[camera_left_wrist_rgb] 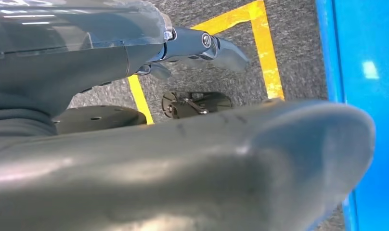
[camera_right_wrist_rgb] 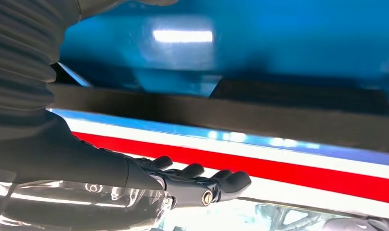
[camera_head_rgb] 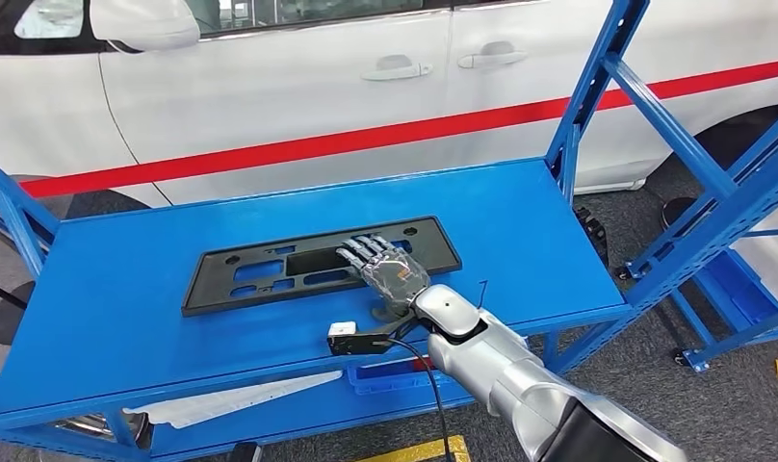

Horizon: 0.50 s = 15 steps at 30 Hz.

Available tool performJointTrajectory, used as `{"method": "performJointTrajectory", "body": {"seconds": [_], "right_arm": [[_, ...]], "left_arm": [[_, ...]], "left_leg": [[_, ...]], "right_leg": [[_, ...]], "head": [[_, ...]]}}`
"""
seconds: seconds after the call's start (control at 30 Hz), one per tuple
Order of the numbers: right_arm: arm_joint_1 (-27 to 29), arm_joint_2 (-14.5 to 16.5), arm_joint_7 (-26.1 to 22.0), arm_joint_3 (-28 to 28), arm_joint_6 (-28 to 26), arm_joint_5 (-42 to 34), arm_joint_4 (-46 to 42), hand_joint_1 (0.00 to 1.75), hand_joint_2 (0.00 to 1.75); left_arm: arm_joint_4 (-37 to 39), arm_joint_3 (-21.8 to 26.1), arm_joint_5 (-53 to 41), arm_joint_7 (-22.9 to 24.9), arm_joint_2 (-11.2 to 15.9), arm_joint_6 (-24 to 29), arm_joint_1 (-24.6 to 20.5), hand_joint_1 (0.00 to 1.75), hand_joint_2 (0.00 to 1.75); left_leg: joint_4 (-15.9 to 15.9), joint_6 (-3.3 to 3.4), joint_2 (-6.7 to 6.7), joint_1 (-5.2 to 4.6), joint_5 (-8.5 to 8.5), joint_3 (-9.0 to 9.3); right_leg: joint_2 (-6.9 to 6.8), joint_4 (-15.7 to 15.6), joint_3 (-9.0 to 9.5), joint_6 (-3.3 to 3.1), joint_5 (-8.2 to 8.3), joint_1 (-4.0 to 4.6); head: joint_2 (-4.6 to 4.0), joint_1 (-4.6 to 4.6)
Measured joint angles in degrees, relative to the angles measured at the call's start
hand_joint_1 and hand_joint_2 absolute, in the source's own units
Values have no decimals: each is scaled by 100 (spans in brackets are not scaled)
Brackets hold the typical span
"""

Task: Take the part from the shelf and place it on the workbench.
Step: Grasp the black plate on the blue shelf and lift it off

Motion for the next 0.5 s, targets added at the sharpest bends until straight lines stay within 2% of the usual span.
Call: {"method": "performJointTrajectory", "body": {"seconds": [0.03, 0.1, 0.13, 0.2, 0.23, 0.27, 0.3, 0.33, 0.4, 0.43, 0.47, 0.5], "right_arm": [[8, -4, 0, -15, 2, 3, -1, 0, 175], [22, -15, -5, -42, 9, 7, -13, 0, 175], [26, -16, -10, -60, 11, 8, -28, 0, 175], [29, -4, -30, -106, 14, 21, -66, 0, 175], [31, 3, -40, -137, 18, 33, -80, 0, 175], [33, 8, -53, -171, 31, 51, -90, 0, 175], [39, 14, -70, -203, 51, 66, -98, 0, 131], [48, 16, -87, -229, 78, 79, -107, 0, 87], [84, 20, -132, -282, 139, 89, -120, 0, 0], [103, 22, -157, -310, 170, 88, -125, 0, 0], [119, 23, -183, -342, 207, 84, -127, 0, 0], [130, 24, -210, -372, 243, 80, -128, 0, 0]], "left_arm": [[2, 0, -3, 4, -1, 0, 2, 0, 0], [5, 0, -9, 17, -1, 2, -6, 0, 0], [6, 0, -13, 23, -1, 5, -11, 0, 0], [6, 0, -21, 37, -2, 18, -28, 0, 0], [7, 0, -25, 47, -2, 30, -35, 0, 0], [8, 0, -26, 62, -3, 48, -41, 0, 0], [9, 0, -28, 81, -3, 68, -46, 0, 0], [10, 0, -34, 96, -3, 89, -47, 0, 0], [10, 0, -51, 117, -3, 115, -40, 0, 0], [10, 0, -59, 122, -3, 121, -35, 0, 0], [10, 0, -61, 125, -3, 125, -31, 0, 0], [10, 0, -62, 127, -3, 129, -30, 0, 0]], "left_leg": [[5, -38, -1, 12, -61, 62], [21, -126, -5, 19, -187, 161], [14, -172, -3, 13, -233, 206], [81, -258, 3, 11, -210, 247], [233, -294, 6, 18, -151, 207], [492, -325, 8, 27, -96, 79], [816, -351, 11, 35, -104, -112], [1160, -374, 15, 41, -194, -335], [1652, -395, 15, 43, -586, -751], [1707, -395, 16, 44, -716, -878], [1600, -390, 16, 44, -697, -927], [1343, -381, 16, 44, -512, -897]], "right_leg": [[-10, -425, 161, 8, 247, -17], [-25, -1053, 388, -43, 539, -7], [-20, -1178, 433, -91, 591, 3], [3, -1196, 504, -210, 519, 19], [4, -1212, 569, -261, 499, 11], [-1, -1230, 639, -310, 470, 7], [-8, -1247, 707, -348, 442, 1], [-9, -1261, 760, -374, 402, 4], [9, -1270, 851, -395, 314, 11], [22, -1270, 901, -395, 268, 13], [33, -1269, 956, -391, 224, 15], [40, -1269, 1011, -384, 184, 16]], "head": [[0, 1], [0, 0], [0, 0], [0, 1], [0, 2], [0, 0], [0, -2], [0, -2], [0, -4], [0, -4], [0, -4], [0, -4]]}}
